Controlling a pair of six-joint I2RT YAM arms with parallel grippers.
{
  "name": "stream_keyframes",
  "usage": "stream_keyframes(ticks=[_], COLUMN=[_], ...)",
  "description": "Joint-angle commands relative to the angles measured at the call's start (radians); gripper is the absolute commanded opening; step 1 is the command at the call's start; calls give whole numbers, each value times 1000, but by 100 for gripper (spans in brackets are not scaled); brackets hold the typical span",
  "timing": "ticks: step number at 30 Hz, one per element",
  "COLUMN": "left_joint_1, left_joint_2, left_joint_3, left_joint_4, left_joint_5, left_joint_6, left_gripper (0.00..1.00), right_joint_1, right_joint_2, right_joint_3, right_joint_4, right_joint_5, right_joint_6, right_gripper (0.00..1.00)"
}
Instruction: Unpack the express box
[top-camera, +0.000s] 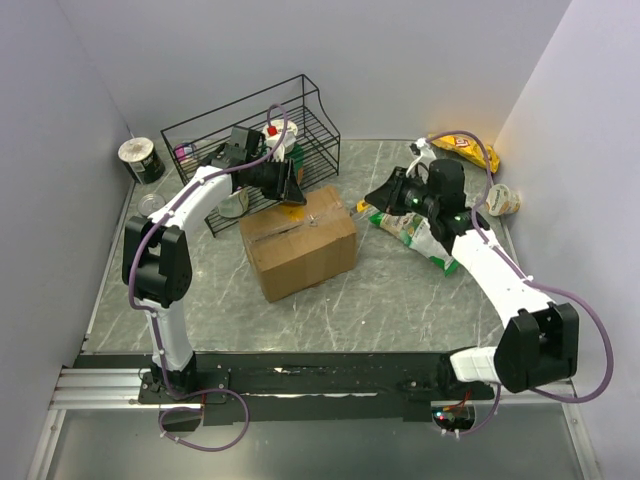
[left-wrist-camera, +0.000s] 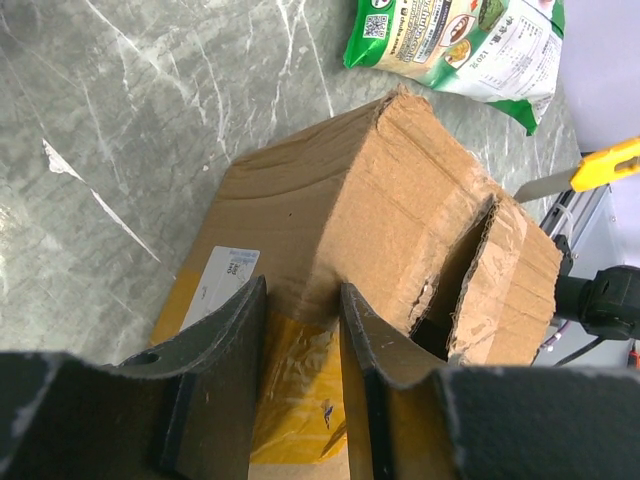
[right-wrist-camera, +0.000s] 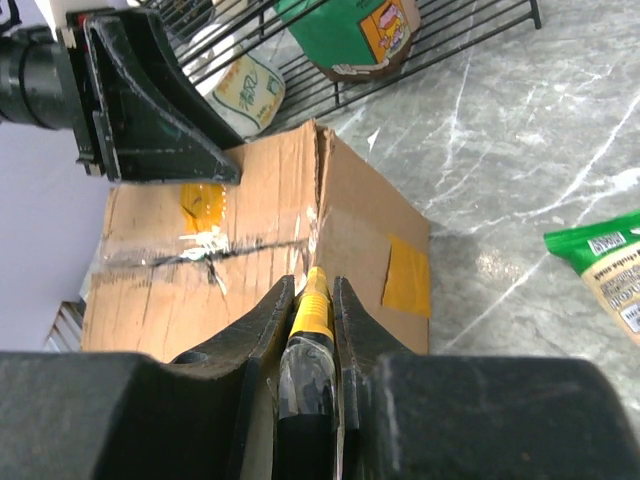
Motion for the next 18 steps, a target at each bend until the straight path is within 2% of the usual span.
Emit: stream_keyframes(ticks=[1,6,11,18], left_joint_1=[0,-2,0,3], left_joint_2=[38,11,-46,-107], left_joint_3=[8,-7,-33,-63], left_joint_4=[-16,-21,-35,-41], left_joint_5=[-181,-192,-286,-303], left_joint_6=[3,9,24,29], left_gripper=[1,1,1,1], right_joint_1=[16,-6,-9,-12], right_joint_2=[-71,-85,30,185], right_joint_3=[-13,3,76,196], right_joint_4=[-70,-53,80,229], right_joint_5=[-19,-13,-41,-96], right_joint_6=[-28,-38,-10,21], right_gripper=[0,0,0,0])
